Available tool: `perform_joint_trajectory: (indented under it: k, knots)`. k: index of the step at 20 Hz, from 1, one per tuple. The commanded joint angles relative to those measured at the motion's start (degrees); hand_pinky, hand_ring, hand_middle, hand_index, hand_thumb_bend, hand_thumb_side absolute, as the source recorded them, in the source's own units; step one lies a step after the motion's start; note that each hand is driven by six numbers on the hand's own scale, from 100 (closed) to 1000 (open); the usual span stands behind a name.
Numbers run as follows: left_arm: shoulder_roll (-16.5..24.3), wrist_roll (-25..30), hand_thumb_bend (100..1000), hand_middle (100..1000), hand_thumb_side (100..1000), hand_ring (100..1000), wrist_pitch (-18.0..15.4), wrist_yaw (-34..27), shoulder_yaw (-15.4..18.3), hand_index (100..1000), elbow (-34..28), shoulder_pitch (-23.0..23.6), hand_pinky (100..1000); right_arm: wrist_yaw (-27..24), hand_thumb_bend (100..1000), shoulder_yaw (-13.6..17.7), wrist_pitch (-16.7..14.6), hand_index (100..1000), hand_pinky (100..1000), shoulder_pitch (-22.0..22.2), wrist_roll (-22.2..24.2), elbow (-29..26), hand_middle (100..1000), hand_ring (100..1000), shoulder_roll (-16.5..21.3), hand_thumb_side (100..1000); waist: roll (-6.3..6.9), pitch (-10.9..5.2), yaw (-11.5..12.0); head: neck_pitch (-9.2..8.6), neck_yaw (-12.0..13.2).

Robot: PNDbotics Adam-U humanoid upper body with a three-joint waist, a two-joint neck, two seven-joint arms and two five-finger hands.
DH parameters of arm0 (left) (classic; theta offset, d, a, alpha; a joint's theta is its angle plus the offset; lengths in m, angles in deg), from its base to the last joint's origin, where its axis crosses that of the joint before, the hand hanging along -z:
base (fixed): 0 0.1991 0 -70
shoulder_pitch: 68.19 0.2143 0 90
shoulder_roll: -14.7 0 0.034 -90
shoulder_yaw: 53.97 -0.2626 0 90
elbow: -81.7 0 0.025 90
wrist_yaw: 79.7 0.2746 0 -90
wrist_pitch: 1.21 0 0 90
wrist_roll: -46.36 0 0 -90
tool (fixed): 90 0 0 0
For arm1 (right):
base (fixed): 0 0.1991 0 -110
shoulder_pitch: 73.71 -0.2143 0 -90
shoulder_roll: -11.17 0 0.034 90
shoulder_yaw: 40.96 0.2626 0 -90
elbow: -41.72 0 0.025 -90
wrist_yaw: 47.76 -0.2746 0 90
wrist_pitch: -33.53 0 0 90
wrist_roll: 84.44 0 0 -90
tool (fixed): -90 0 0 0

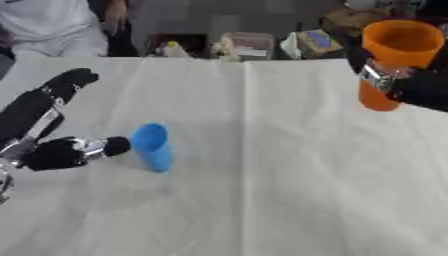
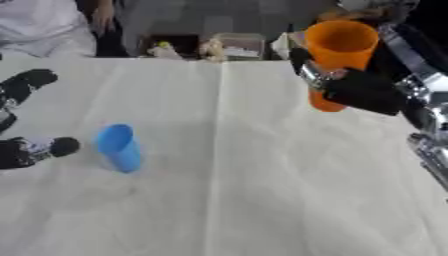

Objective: Pour the contents of one cup into another cup.

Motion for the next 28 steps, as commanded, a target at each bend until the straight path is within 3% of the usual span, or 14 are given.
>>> perform_joint_trajectory:
  k: [1,8,11,12,18,21,24,28]
  knots:
    - [1.59,-0.8,938,963,890,917,-1.2,-0.03,-0.41,1000,1.22,-1.26,839,-0.39,100,0.36,0.45,603,502,-1.2,-0.12,-0.99,499,485,1.03,408,0.05,-1.1,-0.07,-0.74,0.35]
    - [0.22,-3.0,893,938,803,864,-2.95,-5.33,-1.51,1000,2.74,-2.58,741,-0.34,100,0.16,1.03,602,501,-1.51,-0.12,-0.99,498,484,0.75,405,0.05,-0.78,-0.18,-0.99,0.56]
    - [-0.33,-4.62,880,909,782,800,-3.87,-7.37,-1.95,1000,2.9,-3.17,557,-0.38,100,0.1,1.21,601,499,-1.71,-0.15,-0.99,497,483,0.61,403,0.05,-0.67,-0.18,-1.15,0.62]
    - [-0.63,-5.51,875,903,780,792,-4.04,-7.98,-2.02,1000,3.02,-3.33,543,-0.39,100,0.08,1.22,601,499,-1.78,-0.15,-0.99,497,483,0.56,402,0.05,-0.65,-0.17,-1.19,0.63]
    - [-3.11,-12.08,838,912,839,878,-5.95,-13.88,-2.41,1000,4.23,-3.71,724,-0.4,100,0.01,1.31,601,499,-2.02,-0.16,-0.99,498,485,0.18,400,-0.06,-0.43,-0.2,-1.51,0.78]
    - [-3.85,-15.43,835,904,899,878,-8.27,-17.37,-2.85,1000,5.01,-3.61,713,-0.45,100,0.04,1.36,601,499,-2.14,-0.2,-0.99,497,486,0.06,398,-0.11,-0.35,-0.24,-1.6,0.81]
    - [-4.12,-16.82,813,901,872,851,-10.89,-20.45,-3.71,1000,5.88,-3.59,671,-0.55,100,0.02,1.48,601,499,-2.26,-0.32,-0.99,497,486,-0.05,396,-0.13,-0.33,-0.29,-1.66,0.88]
    - [-4.7,-18.16,802,893,863,836,-12.05,-22.86,-4.33,1000,7.72,-3.74,657,-0.69,100,-0.02,1.58,601,499,-2.42,-0.41,-0.99,497,487,-0.22,388,-0.19,-0.32,-0.33,-1.78,0.88]
